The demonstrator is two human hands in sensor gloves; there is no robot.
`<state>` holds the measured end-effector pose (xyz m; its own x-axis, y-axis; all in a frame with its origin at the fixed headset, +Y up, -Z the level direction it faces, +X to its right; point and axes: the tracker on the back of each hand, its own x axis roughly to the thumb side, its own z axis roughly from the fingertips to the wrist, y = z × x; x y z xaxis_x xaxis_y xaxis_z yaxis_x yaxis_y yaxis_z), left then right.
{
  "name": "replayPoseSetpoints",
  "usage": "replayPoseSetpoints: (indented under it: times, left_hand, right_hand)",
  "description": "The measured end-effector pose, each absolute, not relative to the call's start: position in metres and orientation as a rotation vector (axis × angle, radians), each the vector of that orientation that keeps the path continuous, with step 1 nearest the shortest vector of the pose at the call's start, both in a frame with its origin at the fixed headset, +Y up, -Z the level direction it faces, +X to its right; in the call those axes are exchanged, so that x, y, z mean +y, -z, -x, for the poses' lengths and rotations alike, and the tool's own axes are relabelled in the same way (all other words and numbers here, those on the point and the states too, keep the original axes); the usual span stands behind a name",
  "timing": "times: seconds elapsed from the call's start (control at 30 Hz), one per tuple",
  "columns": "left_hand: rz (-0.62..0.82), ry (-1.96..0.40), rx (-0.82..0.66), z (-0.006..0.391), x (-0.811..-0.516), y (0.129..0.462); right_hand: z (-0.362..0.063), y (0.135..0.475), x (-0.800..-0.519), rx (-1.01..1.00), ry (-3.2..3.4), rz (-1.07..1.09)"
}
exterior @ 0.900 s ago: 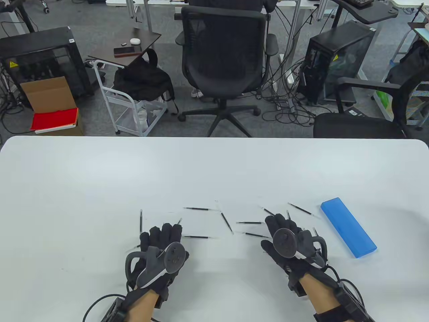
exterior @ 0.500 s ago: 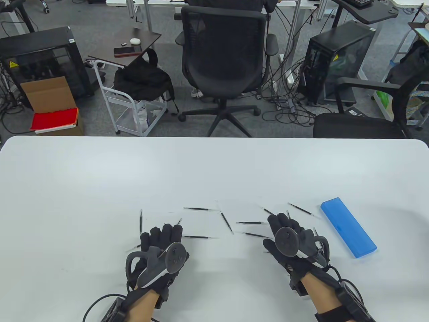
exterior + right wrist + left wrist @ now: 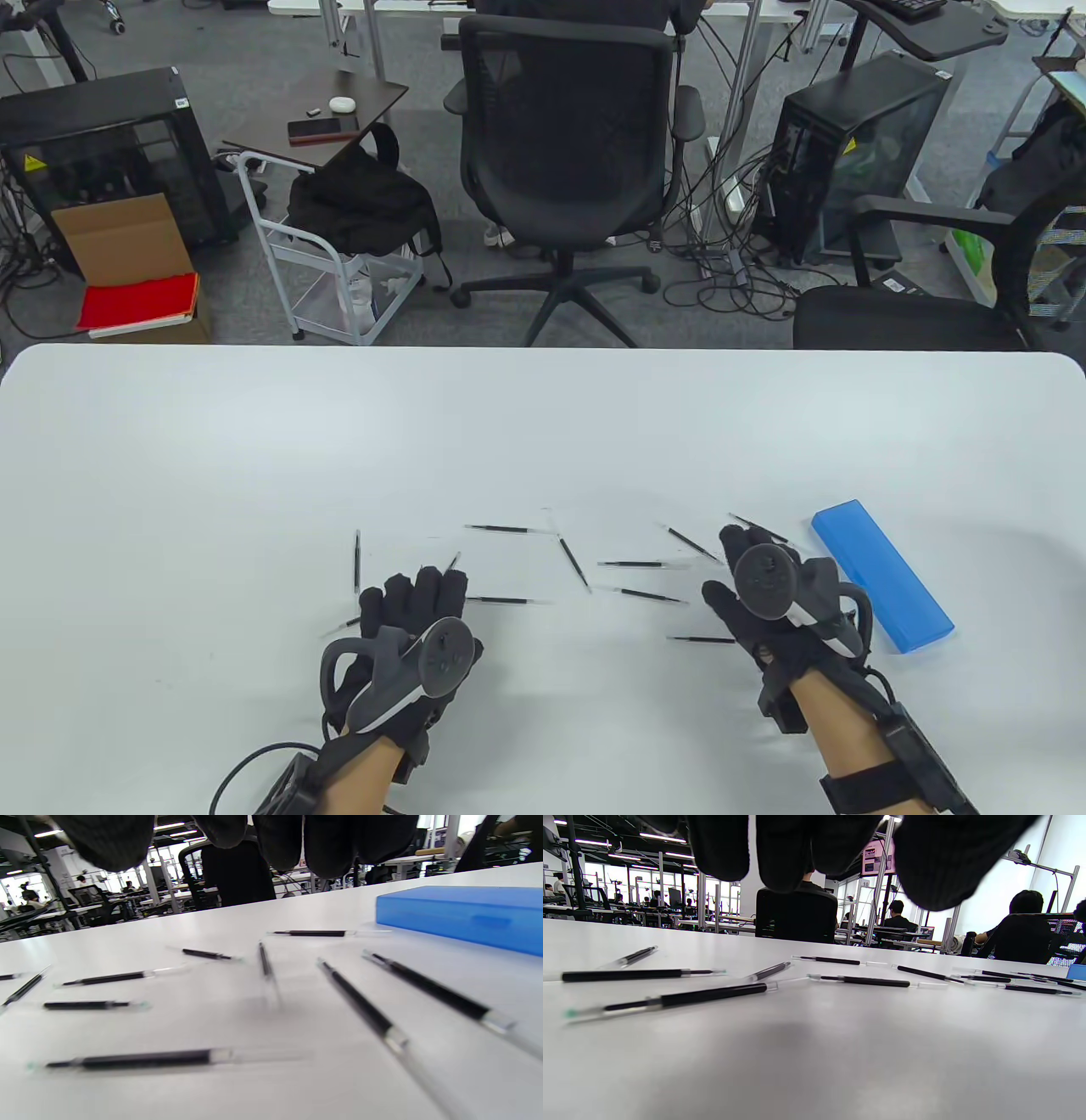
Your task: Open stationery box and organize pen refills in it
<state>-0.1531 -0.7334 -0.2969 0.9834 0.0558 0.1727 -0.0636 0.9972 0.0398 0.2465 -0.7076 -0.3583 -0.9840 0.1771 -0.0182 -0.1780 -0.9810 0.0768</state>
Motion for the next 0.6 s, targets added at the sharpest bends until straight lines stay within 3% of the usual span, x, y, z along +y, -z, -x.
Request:
replayPoseSetpoints:
  times: [0.2, 0.37, 0.6]
  left_hand:
    - [-0.048, -0.058, -0.185, 0.151, -0.734, 0.296]
    - [-0.047, -0.056, -0.190, 0.150, -0.733, 0.295]
    - [-0.037, -0.047, -0.194, 0.148, -0.733, 0.294]
  right_hand:
    - [-0.312, 0.380, -0.701, 0.207, -2.931, 0.383]
    - [-0.361, 0.394, -0.717, 0.456, -2.895, 0.682]
    - [-0.375, 0.397, -0.738, 0.669, -2.923, 0.746]
